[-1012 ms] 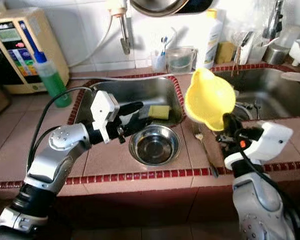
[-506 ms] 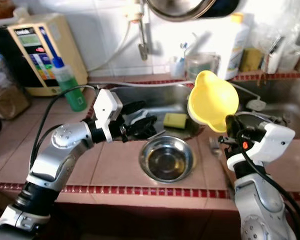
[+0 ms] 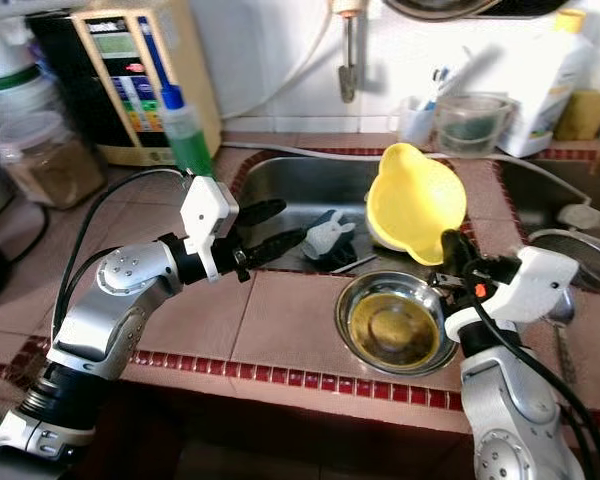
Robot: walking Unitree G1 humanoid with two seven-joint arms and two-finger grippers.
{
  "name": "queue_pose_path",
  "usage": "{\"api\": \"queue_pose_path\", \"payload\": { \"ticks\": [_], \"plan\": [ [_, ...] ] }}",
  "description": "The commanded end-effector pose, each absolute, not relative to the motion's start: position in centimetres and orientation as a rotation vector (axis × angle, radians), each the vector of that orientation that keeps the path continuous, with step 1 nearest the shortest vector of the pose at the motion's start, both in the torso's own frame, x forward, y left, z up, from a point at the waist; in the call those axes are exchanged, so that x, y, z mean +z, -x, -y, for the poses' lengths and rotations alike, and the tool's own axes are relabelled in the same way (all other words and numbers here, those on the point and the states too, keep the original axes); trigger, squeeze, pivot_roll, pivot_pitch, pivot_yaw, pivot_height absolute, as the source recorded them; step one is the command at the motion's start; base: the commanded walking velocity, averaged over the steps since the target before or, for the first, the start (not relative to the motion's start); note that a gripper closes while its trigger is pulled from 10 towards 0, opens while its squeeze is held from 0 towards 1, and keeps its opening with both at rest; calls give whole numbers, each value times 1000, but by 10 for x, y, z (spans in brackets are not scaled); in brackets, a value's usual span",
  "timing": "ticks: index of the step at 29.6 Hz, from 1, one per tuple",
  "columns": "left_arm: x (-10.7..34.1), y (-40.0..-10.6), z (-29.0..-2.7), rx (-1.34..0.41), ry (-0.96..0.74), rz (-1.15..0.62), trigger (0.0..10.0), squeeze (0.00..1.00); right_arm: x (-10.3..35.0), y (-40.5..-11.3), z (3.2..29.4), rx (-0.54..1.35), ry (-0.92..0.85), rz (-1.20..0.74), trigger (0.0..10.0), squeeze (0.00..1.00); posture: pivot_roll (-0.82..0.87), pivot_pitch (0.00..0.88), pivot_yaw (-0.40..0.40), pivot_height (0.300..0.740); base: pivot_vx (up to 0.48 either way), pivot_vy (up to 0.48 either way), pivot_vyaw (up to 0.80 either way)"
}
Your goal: Kitchen organization
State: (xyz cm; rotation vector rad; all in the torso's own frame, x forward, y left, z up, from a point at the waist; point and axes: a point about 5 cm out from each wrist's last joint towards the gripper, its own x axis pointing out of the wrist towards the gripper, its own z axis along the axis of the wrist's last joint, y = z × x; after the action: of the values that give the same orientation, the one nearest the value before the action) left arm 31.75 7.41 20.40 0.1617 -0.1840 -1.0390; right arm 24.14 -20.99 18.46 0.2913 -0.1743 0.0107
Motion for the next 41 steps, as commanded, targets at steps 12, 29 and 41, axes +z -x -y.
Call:
{"api": "queue_pose_path", "payload": {
  "ticks": [12, 29, 41],
  "plan": [
    [207, -317, -72, -1068, -177, 201, 10000, 0, 190, -241, 214, 2, -280, 204, 10000, 0, -260, 28, 100, 703, 0, 0, 0],
    [207, -315, -71, -1088, -184, 203, 10000, 0, 188, -241, 212, 8, -283, 200, 10000, 0, -259, 25, 101, 703, 147, 0, 0],
    [207, -315, -72, -1085, -178, 203, 10000, 0, 188, -241, 212, 5, -286, 200, 10000, 0, -258, 30, 105, 703, 305, 0, 0]
  ]
}}
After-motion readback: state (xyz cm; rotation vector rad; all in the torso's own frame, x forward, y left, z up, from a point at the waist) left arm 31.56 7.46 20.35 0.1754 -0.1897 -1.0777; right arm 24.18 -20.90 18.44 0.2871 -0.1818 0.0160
